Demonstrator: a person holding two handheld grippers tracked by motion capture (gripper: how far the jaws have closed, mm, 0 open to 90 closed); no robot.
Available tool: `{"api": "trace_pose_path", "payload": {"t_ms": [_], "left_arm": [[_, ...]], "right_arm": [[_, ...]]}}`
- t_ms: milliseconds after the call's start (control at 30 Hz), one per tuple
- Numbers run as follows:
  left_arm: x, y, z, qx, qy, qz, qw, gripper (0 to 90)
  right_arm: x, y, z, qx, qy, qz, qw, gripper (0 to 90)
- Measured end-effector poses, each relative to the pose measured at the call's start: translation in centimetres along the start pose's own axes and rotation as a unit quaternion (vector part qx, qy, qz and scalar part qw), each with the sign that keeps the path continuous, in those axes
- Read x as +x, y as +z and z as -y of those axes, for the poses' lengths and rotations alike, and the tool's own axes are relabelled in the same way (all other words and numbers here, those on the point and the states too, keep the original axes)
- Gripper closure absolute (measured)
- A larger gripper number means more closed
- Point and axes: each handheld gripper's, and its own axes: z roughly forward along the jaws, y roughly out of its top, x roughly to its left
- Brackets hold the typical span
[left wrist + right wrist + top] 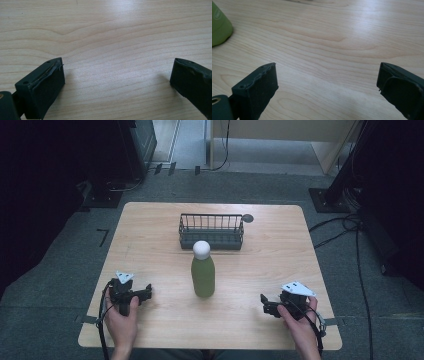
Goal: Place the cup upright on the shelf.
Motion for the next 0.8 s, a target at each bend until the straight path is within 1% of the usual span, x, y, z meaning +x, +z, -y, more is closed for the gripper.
{"api": "trace_pose_path", "payload": {"t_ms": [33, 67, 100, 200, 233, 300, 333, 367, 400, 433, 533, 567, 600, 633, 700, 733, 800], "left_arm": [[0.0, 0.0, 0.0, 0.000, 0.000, 0.000, 1.0000, 0.0], [0.0, 0.0, 0.0, 0.000, 0.000, 0.000, 1.0000, 0.0], [0.0, 0.0, 0.0, 0.000, 0.000, 0.000, 1.0000, 0.0], [0.0, 0.0, 0.0, 0.000, 0.000, 0.000, 1.0000, 0.0], [0.0, 0.0, 0.0, 0.000, 0.000, 0.000, 1.0000, 0.0], [0.0, 0.0, 0.0, 0.000, 0.000, 0.000, 1.0000, 0.0], [0.0, 0.0, 0.0, 0.000, 0.000, 0.000, 1.0000, 0.0], [0.0, 0.0, 0.0, 0.000, 0.000, 0.000, 1.0000, 0.0], [0.0, 0.0, 0.0, 0.000, 0.000, 0.000, 1.0000, 0.0], [0.0, 0.0, 0.0, 0.000, 0.001, 0.000, 1.0000, 0.0], [0.0, 0.0, 0.0, 0.000, 0.001, 0.000, 1.0000, 0.0], [0.0, 0.0, 0.0, 0.000, 0.000, 0.000, 1.0000, 0.0], [0.0, 0.0, 0.0, 0.000, 0.000, 0.000, 1.0000, 0.0], [0.0, 0.0, 0.0, 0.000, 0.000, 0.000, 1.0000, 0.0], [0.0, 0.0, 0.0, 0.000, 0.000, 0.000, 1.0000, 0.0], [0.0, 0.0, 0.0, 0.000, 0.001, 0.000, 1.0000, 0.0], [0.0, 0.0, 0.0, 0.000, 0.000, 0.000, 1.0000, 0.0]], "right_arm": [[0.4, 0.1, -0.2, -0.001, -0.005, -0.004, 1.0000, 2.9], [0.4, 0.1, -0.2, -0.001, -0.005, -0.004, 1.0000, 2.9], [0.9, 0.2, -0.4, -0.002, -0.009, -0.007, 0.9999, 2.8], [1.4, 0.3, -0.7, -0.003, -0.012, -0.013, 0.9998, 2.8], [1.4, 0.3, -0.7, -0.003, -0.012, -0.013, 0.9998, 2.8], [2.0, 0.5, -0.9, -0.005, -0.017, -0.018, 0.9997, 2.8], [2.0, 0.5, -0.9, -0.005, -0.017, -0.018, 0.9997, 2.8], [2.5, 0.6, -1.1, -0.005, -0.019, -0.023, 0.9995, 2.8], [2.5, 0.6, -1.1, -0.005, -0.019, -0.023, 0.9995, 2.8], [2.9, 0.7, -1.2, -0.005, -0.023, -0.026, 0.9994, 2.7], [3.2, 0.8, -1.3, -0.005, -0.023, -0.029, 0.9993, 2.7], [3.7, 0.9, -1.5, -0.003, -0.030, -0.033, 0.9990, 2.7], [3.7, 0.9, -1.5, -0.003, -0.030, -0.033, 0.9990, 2.7], [4.1, 1.1, -1.7, -0.001, -0.034, -0.035, 0.9988, 2.7], [4.3, 1.1, -1.8, -0.003, -0.036, -0.036, 0.9987, 2.7], [4.8, 1.2, -2.0, -0.006, -0.039, -0.042, 0.9984, 2.7], [5.0, 1.2, -2.0, -0.006, -0.040, -0.044, 0.9982, 2.7]]}}
